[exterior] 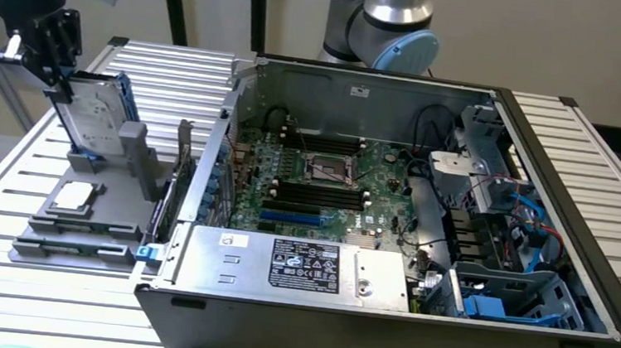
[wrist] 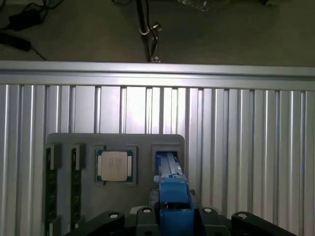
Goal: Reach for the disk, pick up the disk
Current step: 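Pick up the disk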
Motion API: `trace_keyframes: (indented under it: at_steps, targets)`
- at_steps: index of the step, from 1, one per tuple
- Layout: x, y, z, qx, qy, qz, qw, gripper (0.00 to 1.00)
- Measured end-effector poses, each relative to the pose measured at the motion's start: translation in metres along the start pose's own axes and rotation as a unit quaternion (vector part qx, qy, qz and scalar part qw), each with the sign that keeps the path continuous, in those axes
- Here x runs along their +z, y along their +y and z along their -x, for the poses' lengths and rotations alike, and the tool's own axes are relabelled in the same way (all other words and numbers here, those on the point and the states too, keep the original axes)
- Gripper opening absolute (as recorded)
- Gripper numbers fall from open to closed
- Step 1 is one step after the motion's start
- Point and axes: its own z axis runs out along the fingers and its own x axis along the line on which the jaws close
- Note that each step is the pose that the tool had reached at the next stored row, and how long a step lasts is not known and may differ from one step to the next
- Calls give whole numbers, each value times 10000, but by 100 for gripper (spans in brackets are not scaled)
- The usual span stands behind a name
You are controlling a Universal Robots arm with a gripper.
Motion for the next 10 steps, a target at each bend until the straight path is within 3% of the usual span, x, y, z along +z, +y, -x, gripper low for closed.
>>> trace_keyframes:
  at_steps: [10]
  targets:
    - [-454, -21, 3, 0, 0, 0, 10000, 33]
